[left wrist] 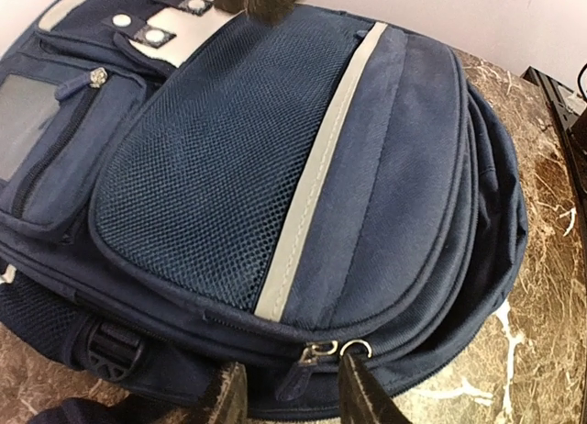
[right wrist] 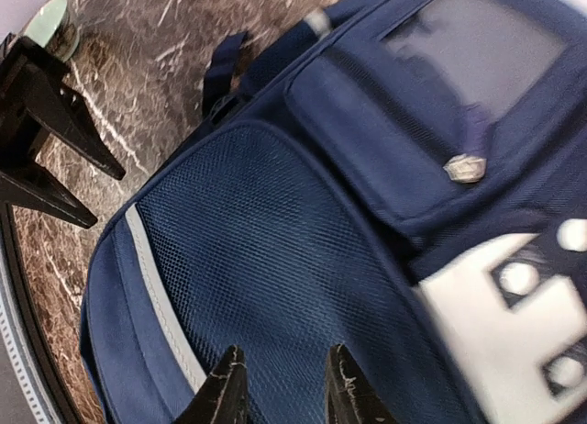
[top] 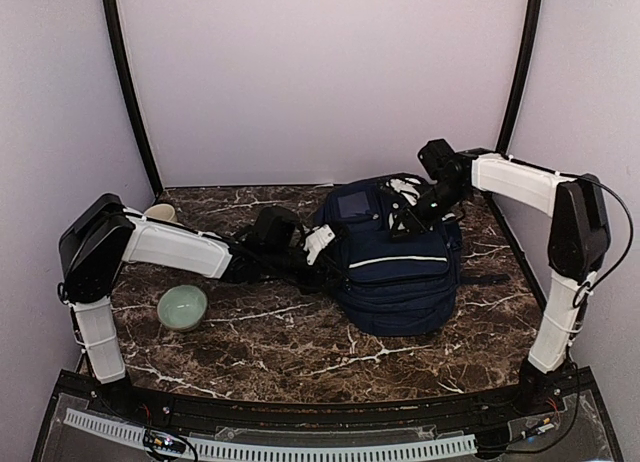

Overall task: Pack the student bag
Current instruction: Move the student bag to the center of the board, then hold the student bag at the center of the board, then grab the upper front pocket of the student bag, then zip the upper front pocket of the bag in the student bag.

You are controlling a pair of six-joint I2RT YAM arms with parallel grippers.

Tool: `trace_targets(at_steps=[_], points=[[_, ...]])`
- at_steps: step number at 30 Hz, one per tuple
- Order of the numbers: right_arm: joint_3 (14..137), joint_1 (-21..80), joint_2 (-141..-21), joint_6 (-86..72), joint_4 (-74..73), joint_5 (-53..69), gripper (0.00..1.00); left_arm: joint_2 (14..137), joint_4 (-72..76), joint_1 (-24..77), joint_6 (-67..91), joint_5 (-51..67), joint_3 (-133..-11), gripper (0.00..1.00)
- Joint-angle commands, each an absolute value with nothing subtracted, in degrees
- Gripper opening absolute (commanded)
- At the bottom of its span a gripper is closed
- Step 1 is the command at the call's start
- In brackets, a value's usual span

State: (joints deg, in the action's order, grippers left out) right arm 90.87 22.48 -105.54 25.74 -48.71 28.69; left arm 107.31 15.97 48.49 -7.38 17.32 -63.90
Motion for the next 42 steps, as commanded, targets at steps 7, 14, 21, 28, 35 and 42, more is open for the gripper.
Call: trace_targets(at_steps=[7, 14, 21, 28, 35, 42], points=[[86.58, 22.94, -112.31, 23.95, -46.07, 26.35, 0.27, 111.97, 11.71, 48.17, -11.90, 16.96, -66.89, 0.39], [85.61, 22.94, -114.21, 23.98, -45.79, 26.61, 0.26, 113.32, 14.02, 48.25, -11.52, 16.78, -66.94, 0.32], [84.93, 22.94, -114.72, 23.90, -45.62, 26.89, 0.26, 112.47, 14.31, 49.46, -10.62, 17.28, -67.98, 0.12], [84.55, 22.95, -115.39, 23.56, -45.44, 26.36, 0.26, 108.74, 10.03, 52.37, -9.53, 15.51, -67.67, 0.00], [84.65, 22.94, -115.94, 23.47, -45.53, 26.29, 0.26, 104.92, 4.98, 56.94, -9.82, 16.79, -66.97, 0.00], [84.81, 22.94, -116.41, 23.38, -45.70, 26.49, 0.26, 106.70, 4.42, 59.98, -8.71, 19.72, -71.04, 0.00]])
